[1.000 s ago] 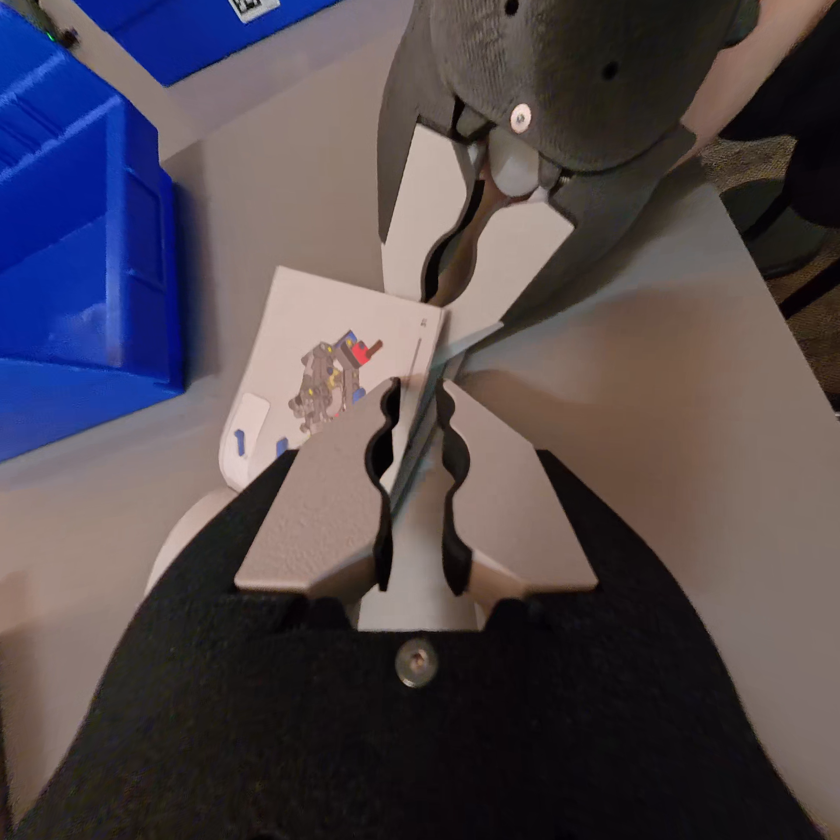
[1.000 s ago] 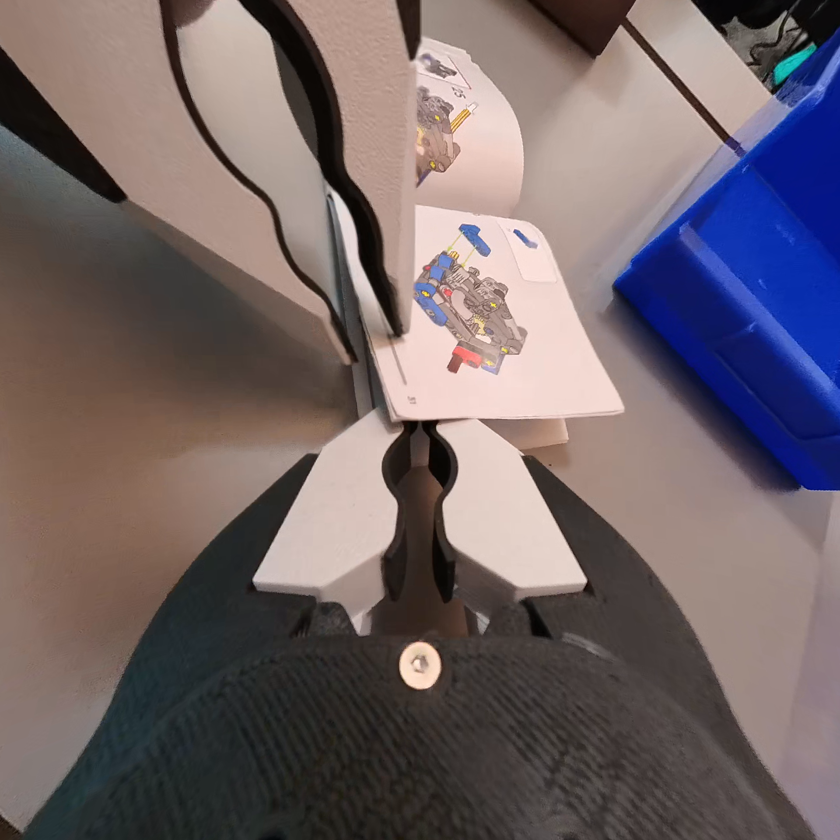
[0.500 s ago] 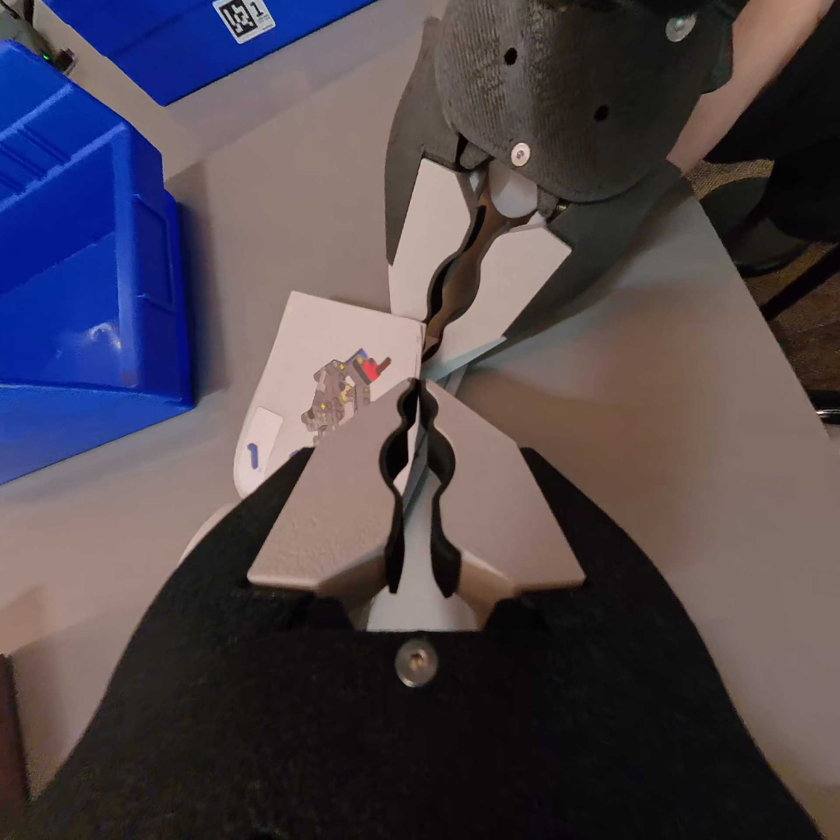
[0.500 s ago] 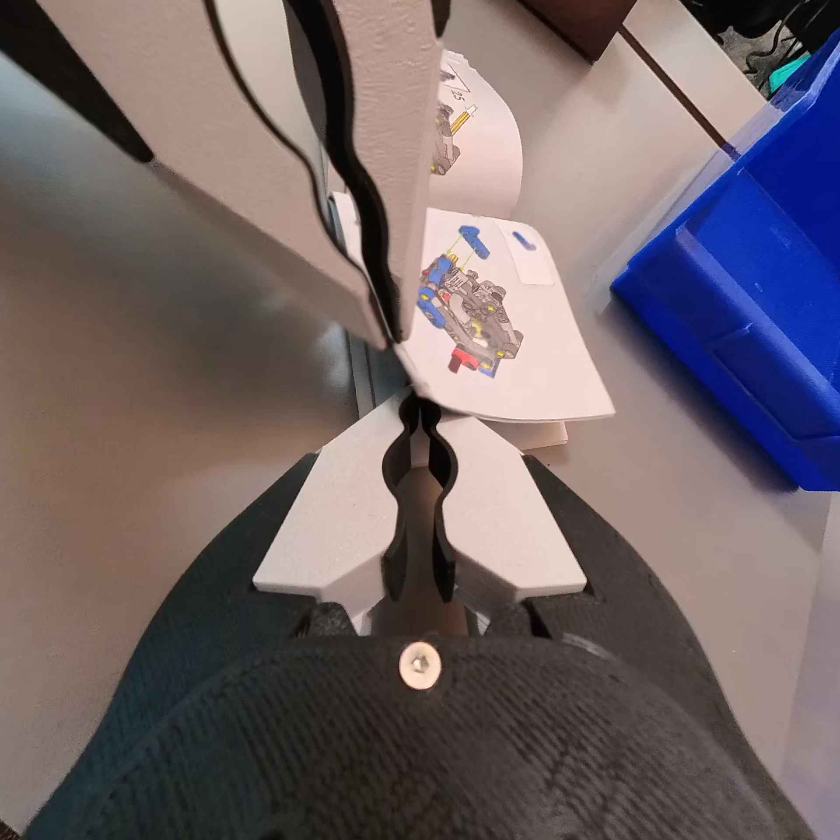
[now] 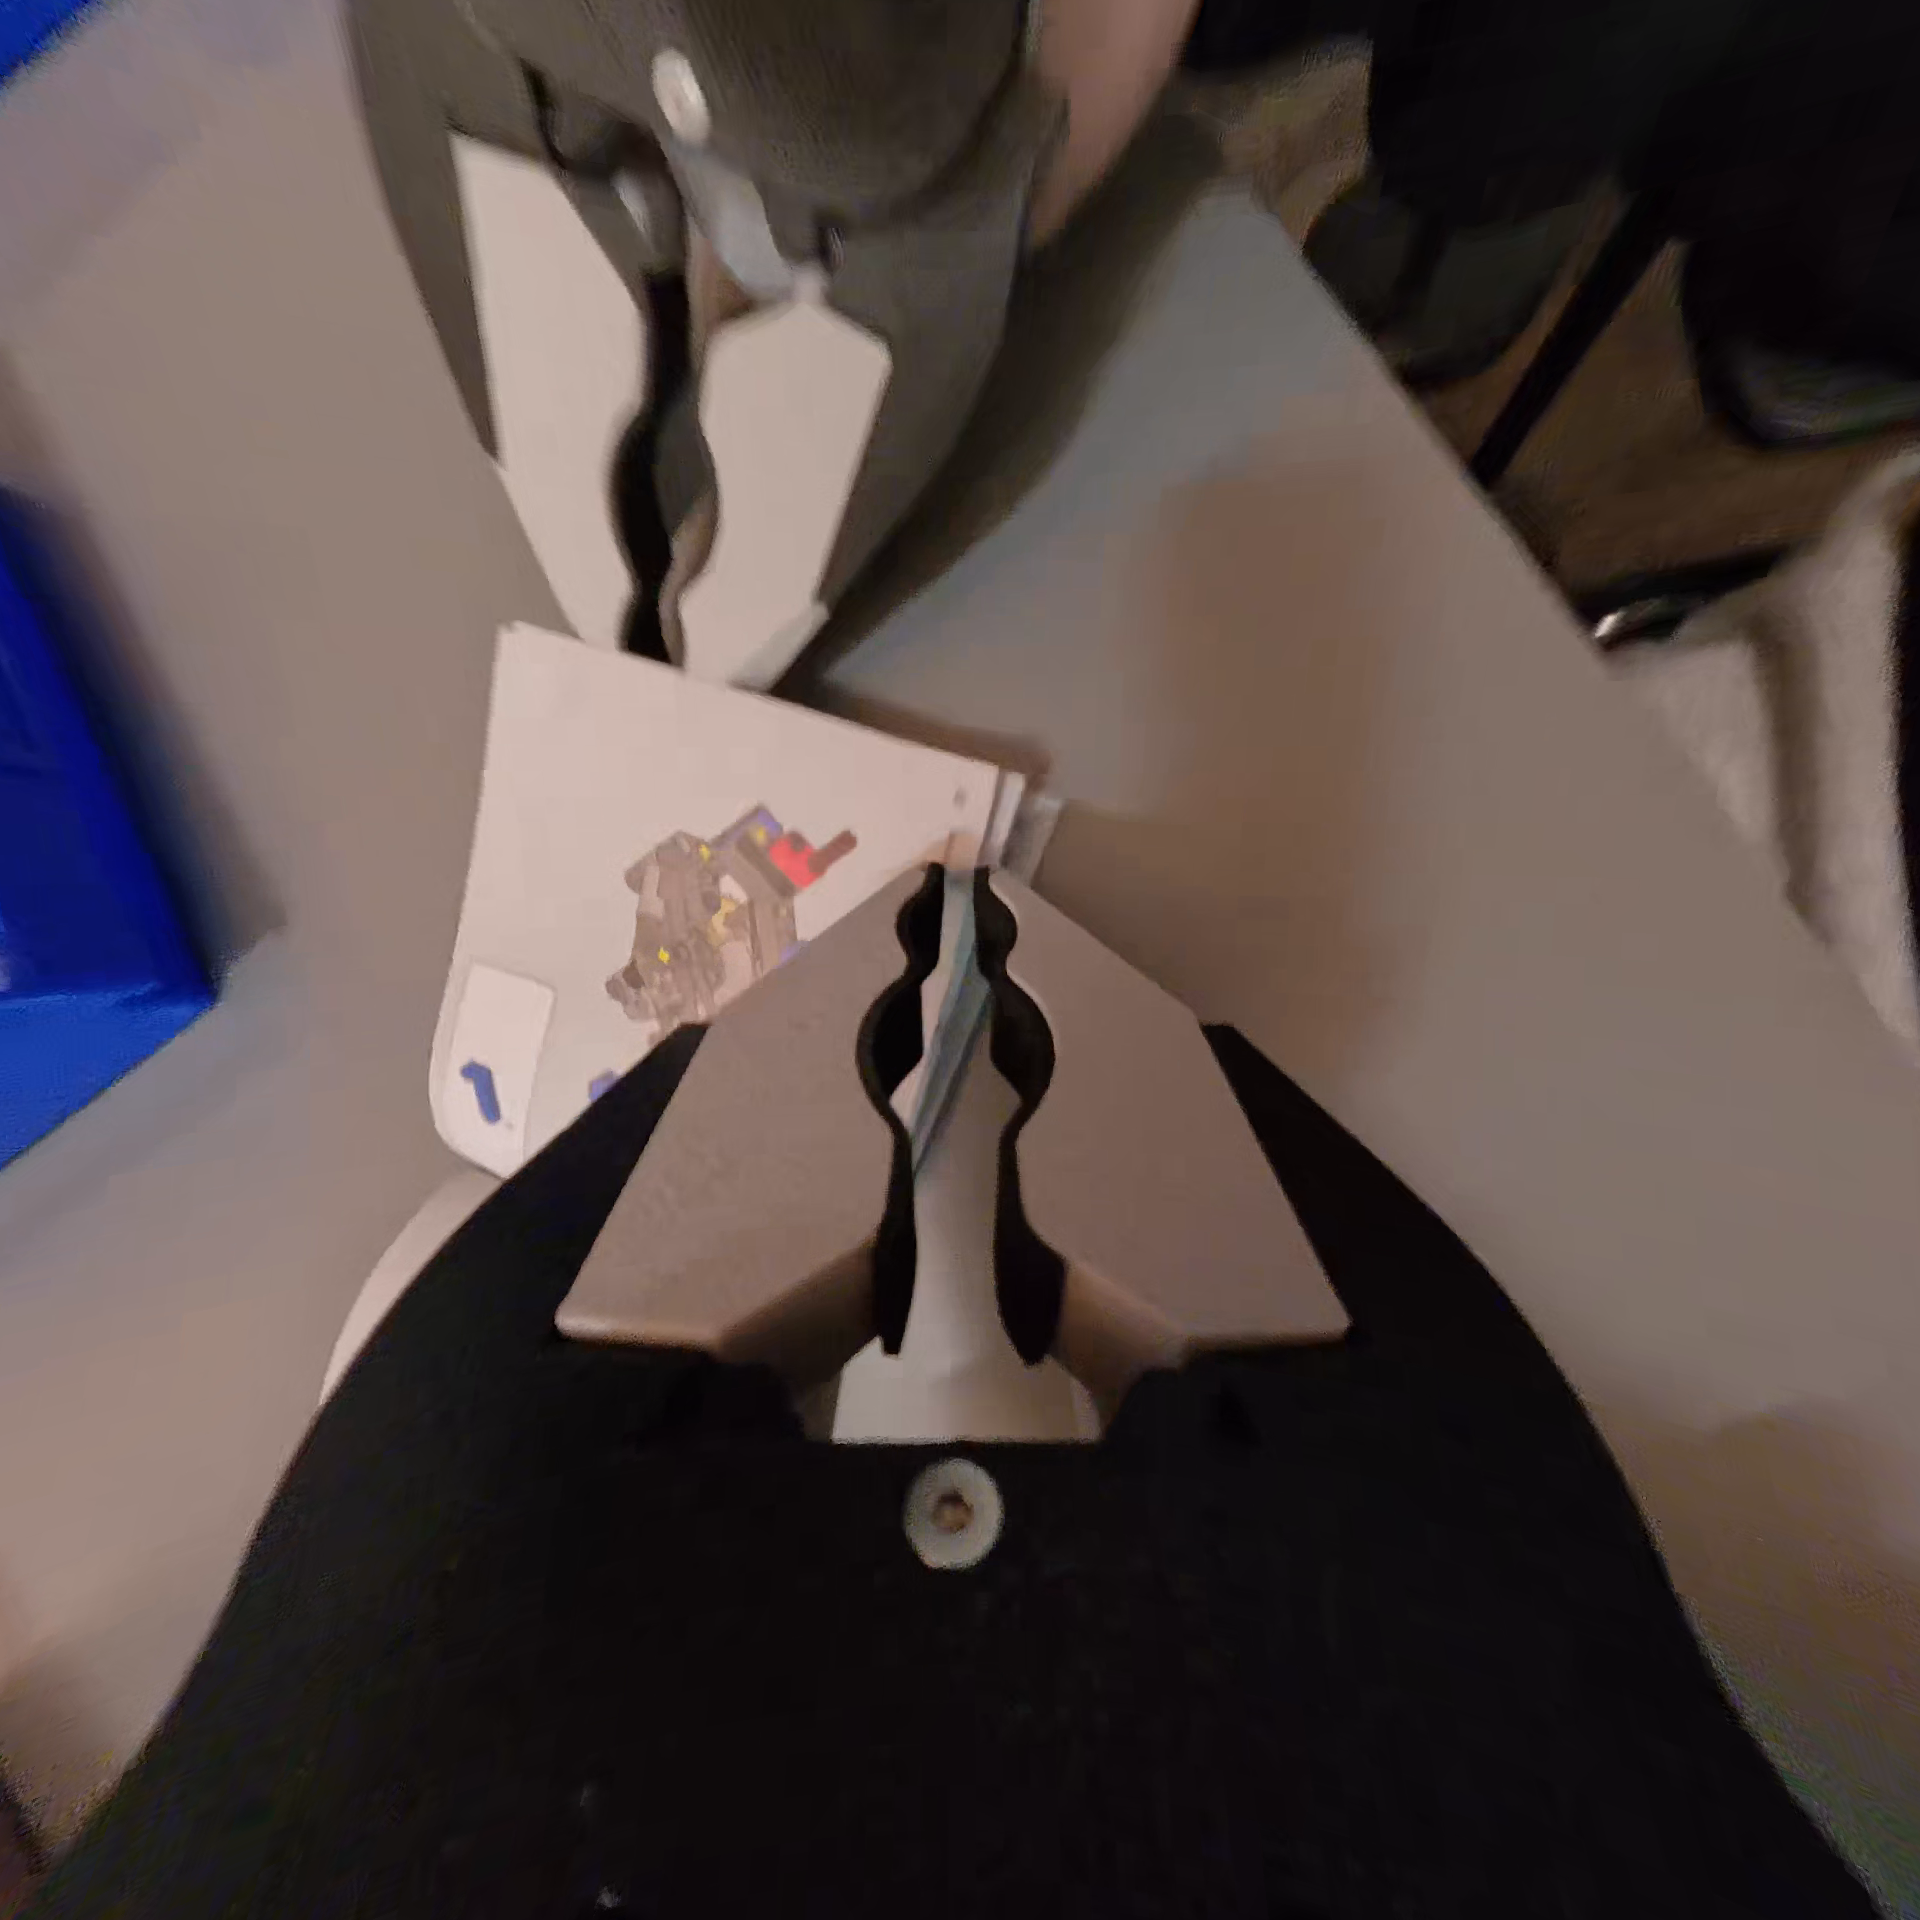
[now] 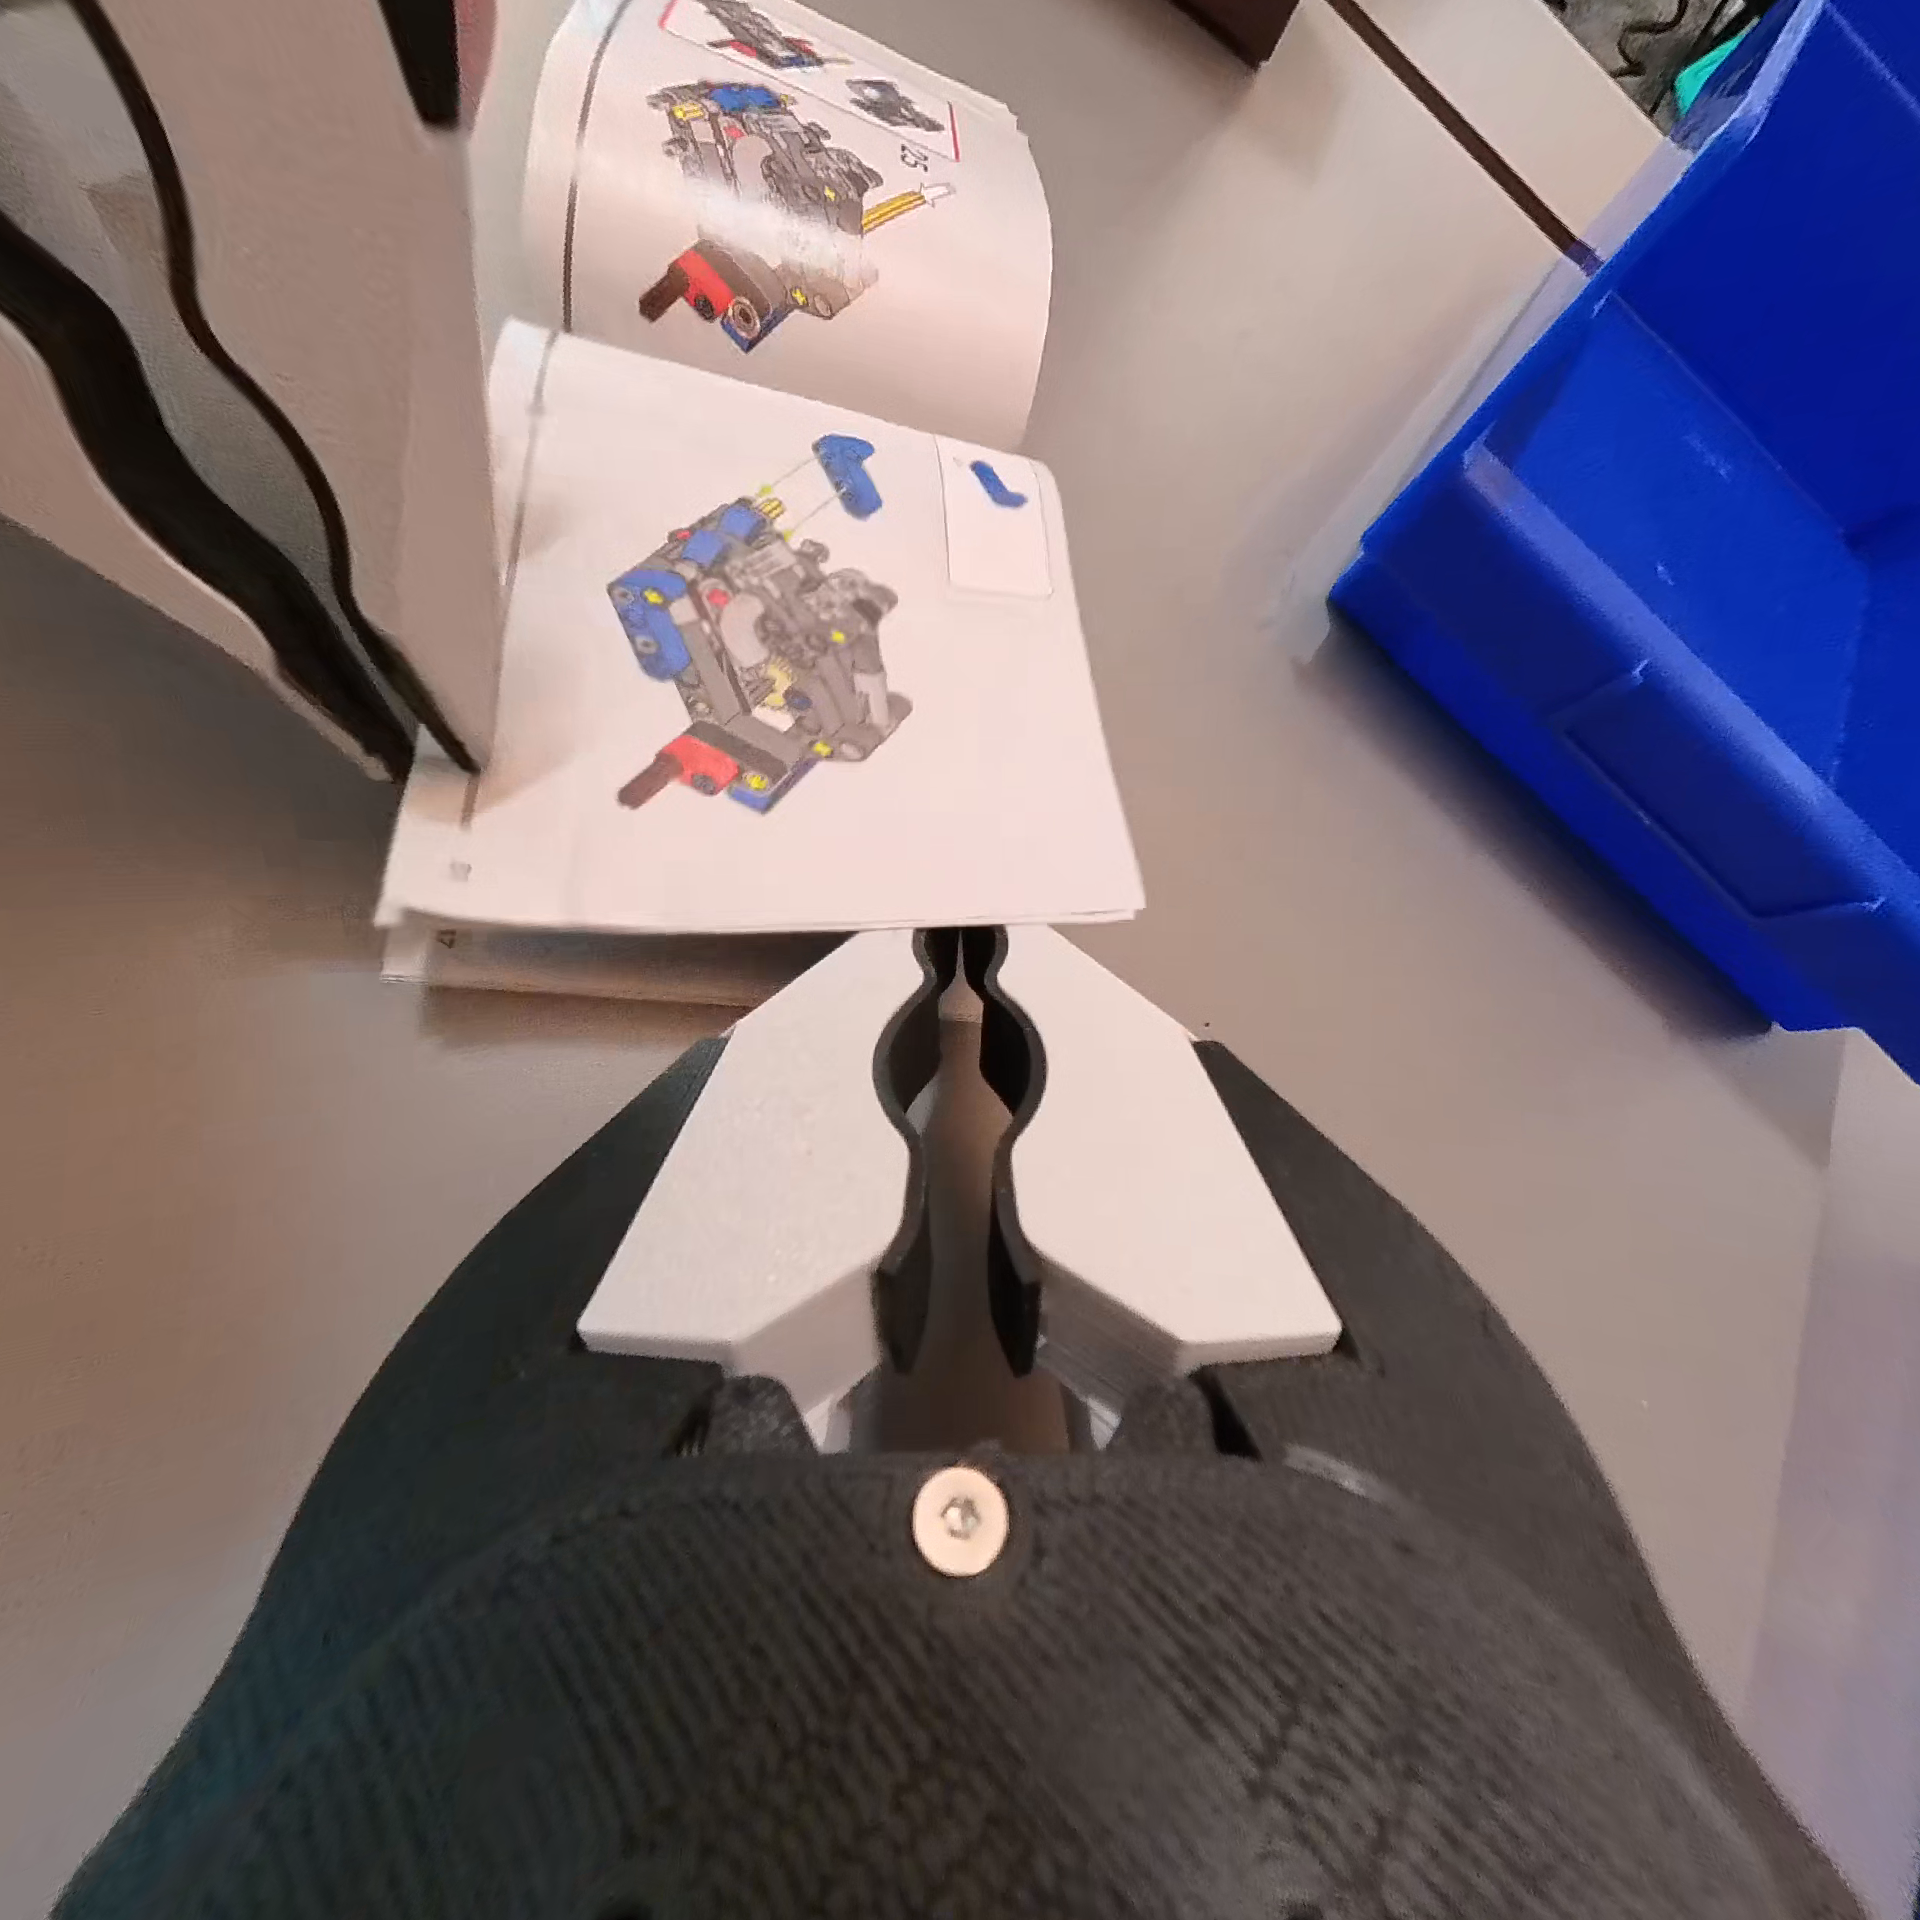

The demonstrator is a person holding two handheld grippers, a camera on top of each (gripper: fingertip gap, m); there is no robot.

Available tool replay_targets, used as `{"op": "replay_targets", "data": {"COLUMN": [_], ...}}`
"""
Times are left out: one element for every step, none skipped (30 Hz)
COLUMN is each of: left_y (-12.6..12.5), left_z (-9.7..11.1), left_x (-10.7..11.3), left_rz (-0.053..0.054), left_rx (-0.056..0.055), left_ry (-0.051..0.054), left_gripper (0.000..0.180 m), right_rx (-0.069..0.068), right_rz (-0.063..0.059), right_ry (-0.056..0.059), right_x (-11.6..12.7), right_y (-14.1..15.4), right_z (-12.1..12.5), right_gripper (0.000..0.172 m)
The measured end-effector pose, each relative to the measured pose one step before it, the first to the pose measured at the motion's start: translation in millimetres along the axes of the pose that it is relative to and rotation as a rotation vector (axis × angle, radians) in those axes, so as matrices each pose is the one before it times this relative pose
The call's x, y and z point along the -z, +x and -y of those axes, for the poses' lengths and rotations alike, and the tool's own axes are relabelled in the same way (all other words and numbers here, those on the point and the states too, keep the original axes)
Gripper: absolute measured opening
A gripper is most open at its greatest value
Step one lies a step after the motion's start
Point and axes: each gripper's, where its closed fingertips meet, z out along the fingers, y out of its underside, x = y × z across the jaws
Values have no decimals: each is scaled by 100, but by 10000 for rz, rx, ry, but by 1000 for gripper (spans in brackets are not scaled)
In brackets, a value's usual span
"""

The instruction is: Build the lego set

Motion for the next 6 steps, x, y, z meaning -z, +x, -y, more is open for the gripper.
{"op": "replay_targets", "data": {"left_y": [-437,-1081,-1110,-426,-168,-511], "left_z": [947,726,85,-481,-676,-854], "left_x": [405,257,-39,-317,-471,-580], "left_rz": [103,516,578,205,118,404], "left_rx": [279,325,190,-79,-163,-90], "left_ry": [535,417,68,-238,-316,-445], "left_gripper": [1,0,0,0,0,0], "right_rx": [7,11,38,97,24,-101], "right_rz": [-18,-20,-22,-48,-27,44], "right_ry": [-39,-75,-117,-76,0,15], "right_x": [-14,-33,-49,-28,-2,0], "right_y": [2,6,-7,0,1,1], "right_z": [-19,-44,-58,-22,1,-12], "right_gripper": [0,0,0,0,0,0]}}
